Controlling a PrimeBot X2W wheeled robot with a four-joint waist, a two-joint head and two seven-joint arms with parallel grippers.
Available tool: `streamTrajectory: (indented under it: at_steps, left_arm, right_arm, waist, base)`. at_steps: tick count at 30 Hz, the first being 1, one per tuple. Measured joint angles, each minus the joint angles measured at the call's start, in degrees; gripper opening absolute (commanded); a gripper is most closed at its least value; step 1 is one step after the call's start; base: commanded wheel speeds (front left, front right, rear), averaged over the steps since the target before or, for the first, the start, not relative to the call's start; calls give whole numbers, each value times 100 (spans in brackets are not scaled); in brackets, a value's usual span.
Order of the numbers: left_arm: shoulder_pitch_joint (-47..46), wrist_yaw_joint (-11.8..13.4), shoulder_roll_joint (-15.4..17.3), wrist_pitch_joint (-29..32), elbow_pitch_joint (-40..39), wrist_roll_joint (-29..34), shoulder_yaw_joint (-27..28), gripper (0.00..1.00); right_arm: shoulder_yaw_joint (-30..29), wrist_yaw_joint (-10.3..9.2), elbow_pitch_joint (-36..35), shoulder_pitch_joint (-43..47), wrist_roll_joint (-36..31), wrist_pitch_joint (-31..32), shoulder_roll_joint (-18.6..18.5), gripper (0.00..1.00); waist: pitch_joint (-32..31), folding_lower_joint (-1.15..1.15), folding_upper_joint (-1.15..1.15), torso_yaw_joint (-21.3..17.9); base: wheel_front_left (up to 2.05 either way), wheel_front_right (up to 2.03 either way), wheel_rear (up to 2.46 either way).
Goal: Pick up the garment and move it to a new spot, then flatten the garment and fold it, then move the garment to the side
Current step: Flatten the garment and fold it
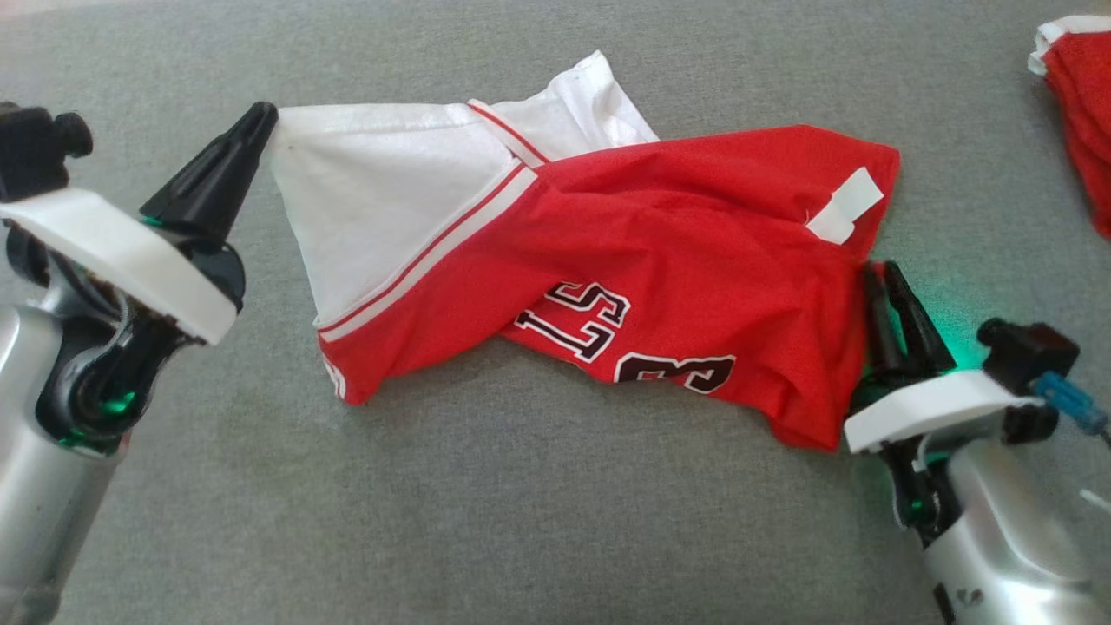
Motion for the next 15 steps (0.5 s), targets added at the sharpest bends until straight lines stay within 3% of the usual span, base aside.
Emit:
streamTrajectory:
  at_steps: [11,15]
  left_arm:
    - [-26,-1,269,-628,-247,545,-35,0]
    - [-131,-2,358,-660,-344,667,-199,0]
  right_arm:
    - [-519,0,-756,-5,-99,0,-339,0]
    - [-304,0,-833,-19,-126,0,-661,2]
  waist:
    - [-150,0,0,52]
    - [-239,0,0,60]
  base:
    - [0,0,0]
    - [0,0,0]
